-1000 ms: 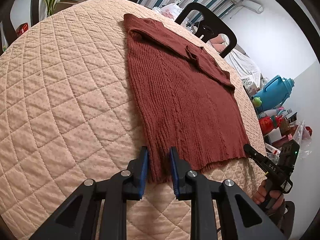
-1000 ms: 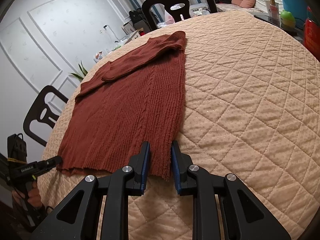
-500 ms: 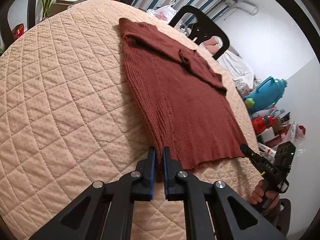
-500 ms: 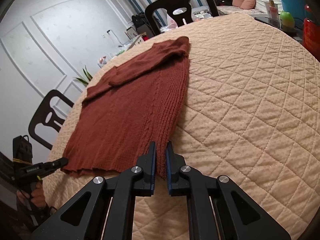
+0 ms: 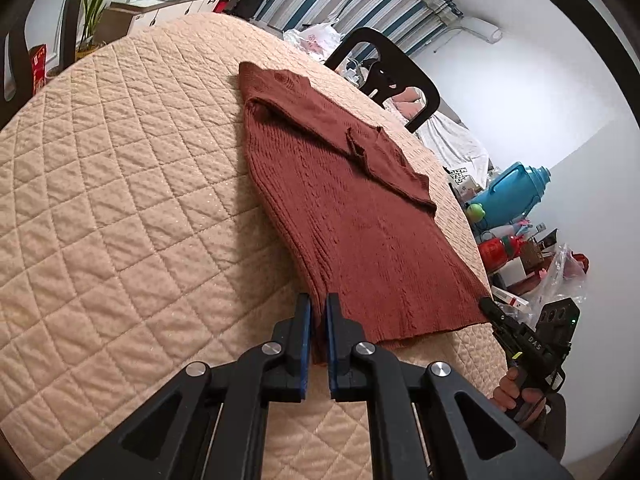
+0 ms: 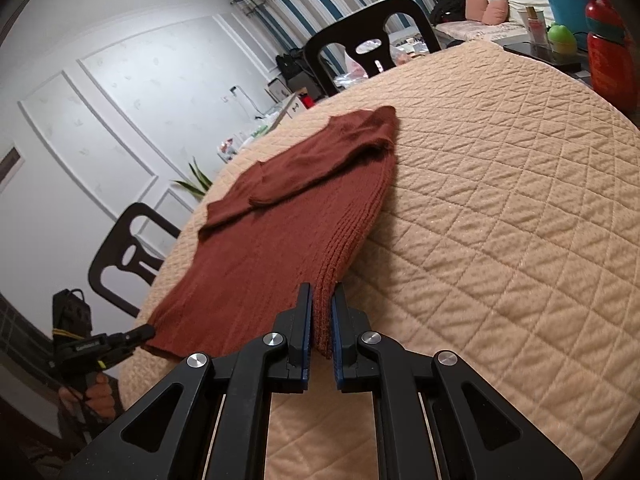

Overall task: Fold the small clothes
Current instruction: 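Close the left tool on the hem while the right tool grasps the hem, then lift the held hem off the table with both tools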

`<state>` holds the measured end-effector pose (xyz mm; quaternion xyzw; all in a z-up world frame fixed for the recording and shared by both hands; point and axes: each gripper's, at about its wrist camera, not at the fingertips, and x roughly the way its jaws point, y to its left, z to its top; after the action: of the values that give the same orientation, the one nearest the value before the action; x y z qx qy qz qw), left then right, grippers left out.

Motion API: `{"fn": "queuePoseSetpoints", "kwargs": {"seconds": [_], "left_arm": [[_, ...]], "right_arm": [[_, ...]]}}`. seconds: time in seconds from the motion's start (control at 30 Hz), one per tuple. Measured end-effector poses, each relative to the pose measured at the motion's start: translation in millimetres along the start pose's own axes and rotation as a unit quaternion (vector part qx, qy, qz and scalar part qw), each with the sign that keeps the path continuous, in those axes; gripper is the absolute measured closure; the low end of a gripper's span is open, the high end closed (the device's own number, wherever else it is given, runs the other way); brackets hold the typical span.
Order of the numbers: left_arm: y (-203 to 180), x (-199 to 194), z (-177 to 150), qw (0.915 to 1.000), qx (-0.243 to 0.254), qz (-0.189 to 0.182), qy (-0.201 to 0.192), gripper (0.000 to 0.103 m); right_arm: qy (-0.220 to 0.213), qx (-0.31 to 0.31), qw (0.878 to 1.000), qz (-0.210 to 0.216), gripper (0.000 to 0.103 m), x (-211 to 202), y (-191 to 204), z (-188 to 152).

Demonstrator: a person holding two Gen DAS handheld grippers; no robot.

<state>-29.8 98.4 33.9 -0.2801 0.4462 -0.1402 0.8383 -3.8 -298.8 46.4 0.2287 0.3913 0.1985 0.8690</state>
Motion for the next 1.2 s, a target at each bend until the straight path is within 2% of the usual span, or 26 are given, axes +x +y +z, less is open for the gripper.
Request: {"fn": "queuePoseSetpoints", "kwargs": {"seconds": [0.23, 0.33, 0.43, 0.6, 0.63, 0.67, 0.73, 0.77, 0.9, 0.97, 1.03, 1.2], "left_arm": [[-5, -20, -5, 0.9996, 0.010, -0.020, -0.020, 0.095], [-4, -22, -2, 0.9995, 0.013, -0.016, -0.026, 0.095], [0, -9, -3, 0.9999, 0.014, 0.002, -0.007, 0.095], [9, 12, -9, 0.9994, -0.001, 0.027, 0.020, 0.094], [8, 14, -10, 0.9992, 0.003, 0.033, 0.020, 0.088], [9, 14, -10, 0.9991, 0.004, 0.036, 0.021, 0.078], [10, 18, -11, 0.9991, -0.006, 0.030, 0.029, 0.066], [10, 20, -11, 0.9990, -0.008, 0.029, 0.032, 0.065], [12, 24, -12, 0.9987, -0.015, 0.032, 0.035, 0.068], [13, 24, -11, 0.9985, -0.014, 0.039, 0.037, 0.076], [15, 27, -9, 0.9981, -0.018, 0.043, 0.041, 0.079], [10, 29, -9, 0.9978, -0.006, 0.050, 0.043, 0.079]], "right_arm": [[-0.023, -0.006, 1.000, 0.015, 0.097, -21, 10, -9], [-0.023, -0.010, 1.000, 0.012, 0.097, -22, 11, -10], [-0.018, -0.007, 1.000, 0.008, 0.097, -17, 9, -12], [-0.007, -0.009, 1.000, -0.024, 0.097, -6, 1, -18], [-0.003, -0.009, 1.000, -0.028, 0.097, -6, 0, -19], [-0.002, -0.009, 0.999, -0.031, 0.097, -5, 0, -19], [0.003, -0.011, 0.999, -0.030, 0.097, -4, -1, -21], [0.005, -0.013, 0.999, -0.031, 0.097, -3, 0, -20], [0.007, -0.014, 0.999, -0.031, 0.097, -1, 0, -21], [0.009, -0.013, 0.999, -0.030, 0.097, -1, -1, -22], [0.012, -0.012, 0.999, -0.030, 0.097, 0, -2, -22], [0.017, -0.011, 0.999, -0.029, 0.097, 4, -2, -23]]}}
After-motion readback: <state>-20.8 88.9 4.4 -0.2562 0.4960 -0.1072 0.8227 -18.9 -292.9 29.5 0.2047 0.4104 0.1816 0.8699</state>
